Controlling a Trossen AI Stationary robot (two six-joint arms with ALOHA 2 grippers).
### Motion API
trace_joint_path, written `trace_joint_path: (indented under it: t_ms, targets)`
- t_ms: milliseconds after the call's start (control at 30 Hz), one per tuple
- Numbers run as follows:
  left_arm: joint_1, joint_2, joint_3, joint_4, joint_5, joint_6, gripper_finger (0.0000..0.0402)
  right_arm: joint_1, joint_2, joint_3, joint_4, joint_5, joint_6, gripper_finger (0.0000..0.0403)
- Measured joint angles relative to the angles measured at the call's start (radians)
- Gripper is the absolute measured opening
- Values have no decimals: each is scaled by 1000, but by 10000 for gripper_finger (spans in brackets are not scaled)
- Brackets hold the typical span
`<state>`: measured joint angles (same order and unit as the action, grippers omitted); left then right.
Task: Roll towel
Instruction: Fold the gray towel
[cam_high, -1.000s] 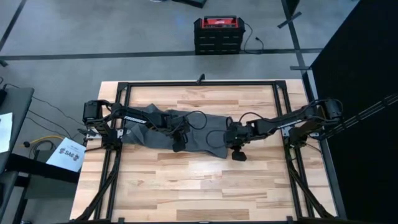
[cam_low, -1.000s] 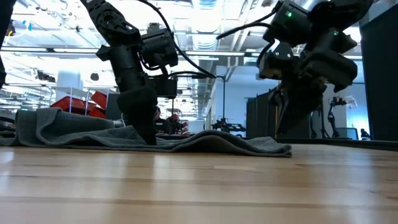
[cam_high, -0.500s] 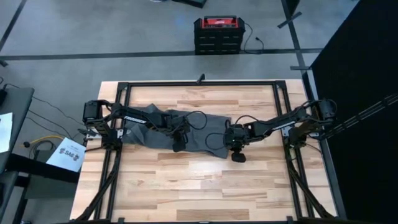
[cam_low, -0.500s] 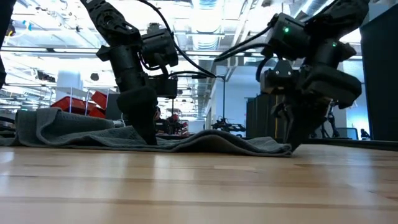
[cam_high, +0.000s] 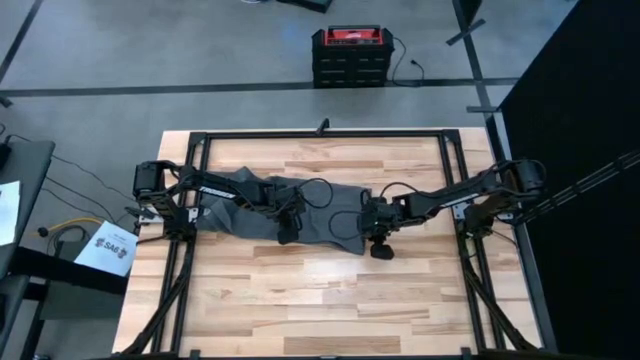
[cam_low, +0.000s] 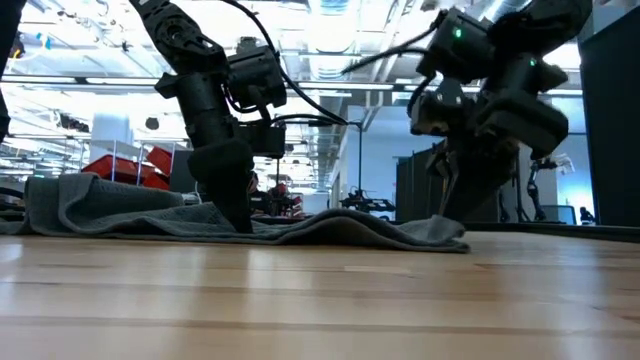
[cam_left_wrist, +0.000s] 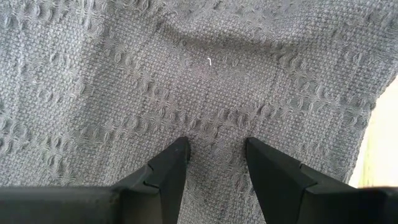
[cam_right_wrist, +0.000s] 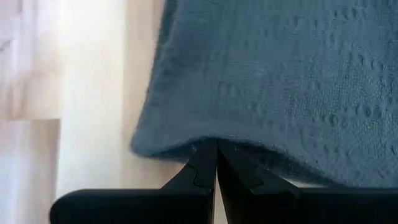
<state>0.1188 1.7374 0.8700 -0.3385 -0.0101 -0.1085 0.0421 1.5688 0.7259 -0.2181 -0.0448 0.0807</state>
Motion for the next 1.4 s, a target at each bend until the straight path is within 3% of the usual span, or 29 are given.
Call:
trace_joint_path:
  t_ms: [500,767,1400]
  targets:
    - [0,0,0,-1,0,10,152,10,47,-28,214,10,9,0]
    - [0,0,1,-19,0,19,152,10,143,-22,212,14,49,0]
    - [0,-48,-2,-151,5,67,152,-6,106,-22,75,18,43,0]
